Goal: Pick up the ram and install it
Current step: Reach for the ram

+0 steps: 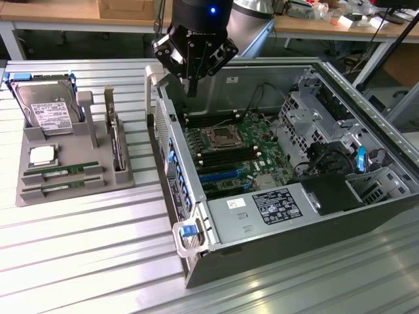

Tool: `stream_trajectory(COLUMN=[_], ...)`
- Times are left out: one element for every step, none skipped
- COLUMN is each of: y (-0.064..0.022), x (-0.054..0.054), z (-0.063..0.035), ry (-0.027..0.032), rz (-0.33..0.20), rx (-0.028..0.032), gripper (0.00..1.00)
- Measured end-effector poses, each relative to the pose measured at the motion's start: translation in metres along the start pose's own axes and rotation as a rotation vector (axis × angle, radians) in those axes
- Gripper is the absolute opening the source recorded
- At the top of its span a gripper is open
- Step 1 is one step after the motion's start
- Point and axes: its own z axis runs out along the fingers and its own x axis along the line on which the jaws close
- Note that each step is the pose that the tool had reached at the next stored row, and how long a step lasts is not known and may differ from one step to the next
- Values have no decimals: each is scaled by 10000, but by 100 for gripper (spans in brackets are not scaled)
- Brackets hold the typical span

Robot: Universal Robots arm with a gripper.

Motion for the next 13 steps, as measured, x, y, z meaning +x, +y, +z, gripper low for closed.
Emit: stream_trajectory(y=[0,0,0,0,1,0,0,1,1,1,1,1,1], x=[3,7,13,18,25,28,32,37,42,50,53,56,58], z=[0,0,0,0,-1,-1,-1,-1,-1,-1,-1,-1,-1], ry=[0,1,1,0,1,1,0,0,0,0,1,1,1], rz=[0,0,0,0,0,0,0,-1,-1,0,-2,-1,-1], rx=[1,2,5,7,10,10,11,12,14,16,21,23,25], gripper=[11,11,11,11,11,11,11,11,11,11,11,11,11])
